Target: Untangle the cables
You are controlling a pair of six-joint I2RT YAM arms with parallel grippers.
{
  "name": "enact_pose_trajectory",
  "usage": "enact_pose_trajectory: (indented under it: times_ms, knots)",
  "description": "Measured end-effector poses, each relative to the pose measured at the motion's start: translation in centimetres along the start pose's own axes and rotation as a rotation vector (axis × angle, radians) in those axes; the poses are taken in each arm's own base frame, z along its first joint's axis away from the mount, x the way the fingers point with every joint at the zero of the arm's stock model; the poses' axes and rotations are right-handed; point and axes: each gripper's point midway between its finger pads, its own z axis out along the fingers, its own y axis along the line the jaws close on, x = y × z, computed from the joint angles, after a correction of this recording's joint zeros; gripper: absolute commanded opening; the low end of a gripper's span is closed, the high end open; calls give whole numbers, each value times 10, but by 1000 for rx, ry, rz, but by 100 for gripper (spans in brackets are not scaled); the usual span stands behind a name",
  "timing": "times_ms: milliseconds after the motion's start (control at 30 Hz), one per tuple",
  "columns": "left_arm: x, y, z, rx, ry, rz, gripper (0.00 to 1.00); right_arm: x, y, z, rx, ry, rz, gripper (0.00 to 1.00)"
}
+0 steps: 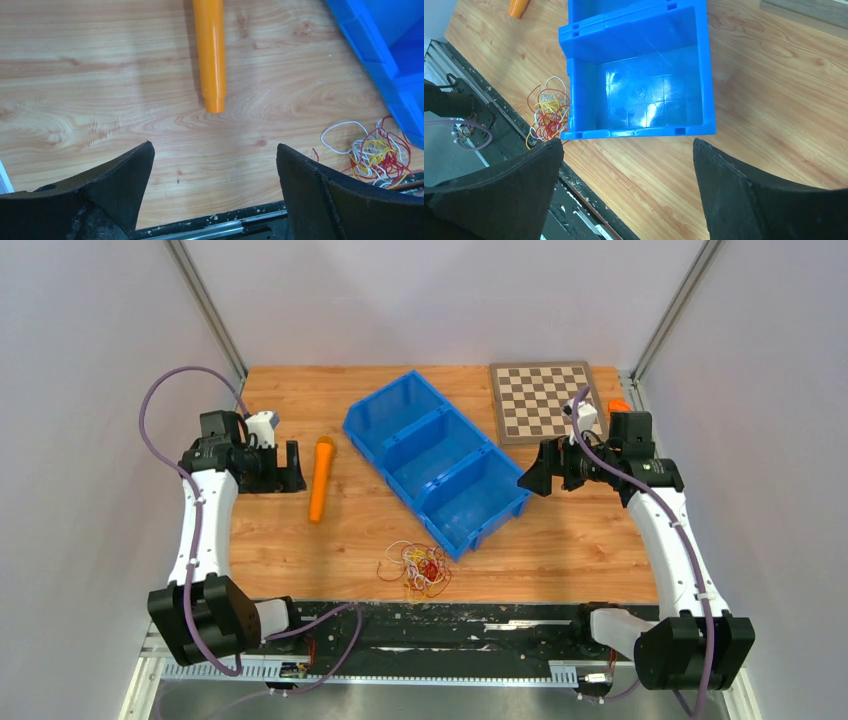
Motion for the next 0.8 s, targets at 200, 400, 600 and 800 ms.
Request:
enact_pose_trajectory:
  times_ms: [200, 400, 600, 800]
  knots:
    - [-17, -47, -17, 179, -36, 194, 100, 2, 1, 4, -29, 11, -1, 100]
    - [17, -152, -20, 488, -24, 603, 100, 9, -2, 10, -47, 48, 18, 100]
    - [93, -207, -7, 685, 17, 991, 100, 15, -5, 14, -51, 76, 34, 100]
    - [156, -216, 28, 768, 58, 1295, 100, 19, -10, 19, -53, 100, 51, 100]
